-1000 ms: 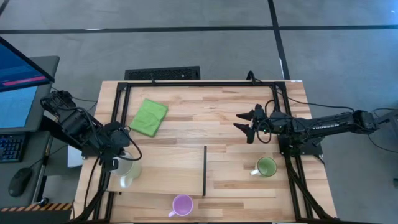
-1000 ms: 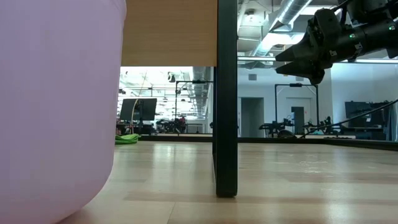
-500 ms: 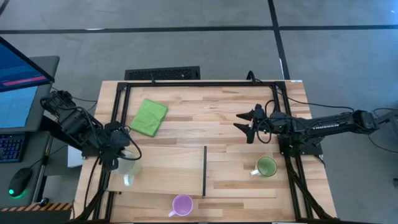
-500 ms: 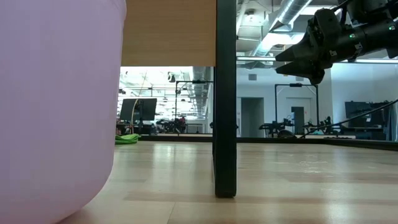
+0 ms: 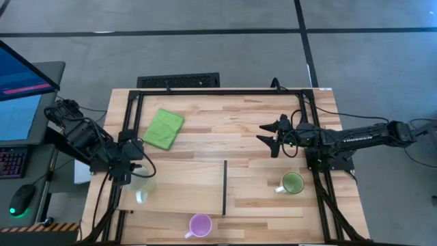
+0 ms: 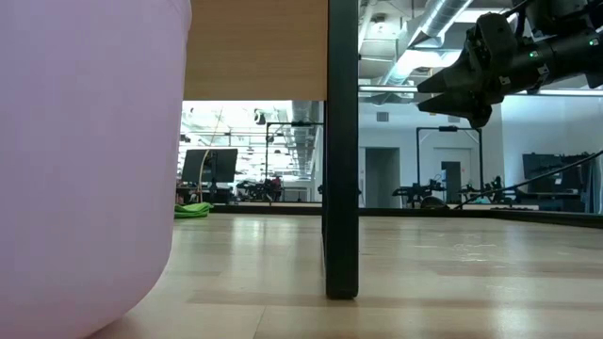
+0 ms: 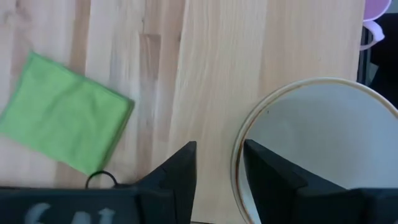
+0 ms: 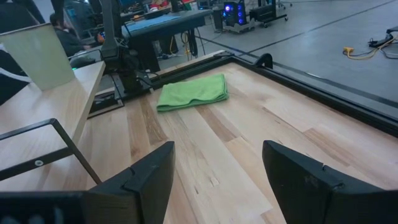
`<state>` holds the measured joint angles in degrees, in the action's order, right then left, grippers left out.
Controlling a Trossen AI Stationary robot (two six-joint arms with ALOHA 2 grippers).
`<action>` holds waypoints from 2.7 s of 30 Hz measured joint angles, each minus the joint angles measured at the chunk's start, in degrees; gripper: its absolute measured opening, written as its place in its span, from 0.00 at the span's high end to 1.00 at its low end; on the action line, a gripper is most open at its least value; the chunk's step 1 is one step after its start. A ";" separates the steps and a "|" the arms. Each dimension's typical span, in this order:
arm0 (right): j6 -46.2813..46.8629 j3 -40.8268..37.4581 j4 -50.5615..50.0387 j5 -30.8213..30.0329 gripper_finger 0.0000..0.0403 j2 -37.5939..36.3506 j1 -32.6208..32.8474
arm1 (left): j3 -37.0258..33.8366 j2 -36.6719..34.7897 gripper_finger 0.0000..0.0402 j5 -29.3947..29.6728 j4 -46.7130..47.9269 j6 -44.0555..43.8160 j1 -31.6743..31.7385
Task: Stack small to large cups/mugs on shelf
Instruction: Put the light green mug on the shelf, then put the green mug on the shelf
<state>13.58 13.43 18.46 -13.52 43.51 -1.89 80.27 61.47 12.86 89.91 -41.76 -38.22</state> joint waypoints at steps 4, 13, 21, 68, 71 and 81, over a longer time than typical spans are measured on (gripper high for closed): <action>0.00 -0.02 0.00 0.00 0.34 0.00 0.00 | -0.02 0.00 0.70 0.61 0.02 1.71 0.02; 0.00 0.00 0.00 0.00 0.34 0.00 0.00 | -0.04 0.02 0.70 3.56 0.09 4.68 0.02; 0.00 0.00 0.00 0.00 0.34 0.00 0.00 | -0.07 0.02 0.70 4.36 -0.60 7.85 0.07; 0.02 -0.02 -0.44 0.00 0.34 -0.02 0.00 | 4.04 2.32 0.70 3.91 -3.08 14.17 0.48; 0.02 -0.01 -0.44 0.00 0.34 -0.02 0.00 | 7.96 2.29 0.70 3.93 -1.47 12.76 0.48; 0.01 -0.01 -0.44 0.00 0.34 -0.02 0.00 | 19.38 2.12 0.70 17.22 -1.14 16.75 0.26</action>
<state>13.59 13.43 18.02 -13.52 43.48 -1.89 99.65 63.59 30.09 88.77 -25.02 -37.95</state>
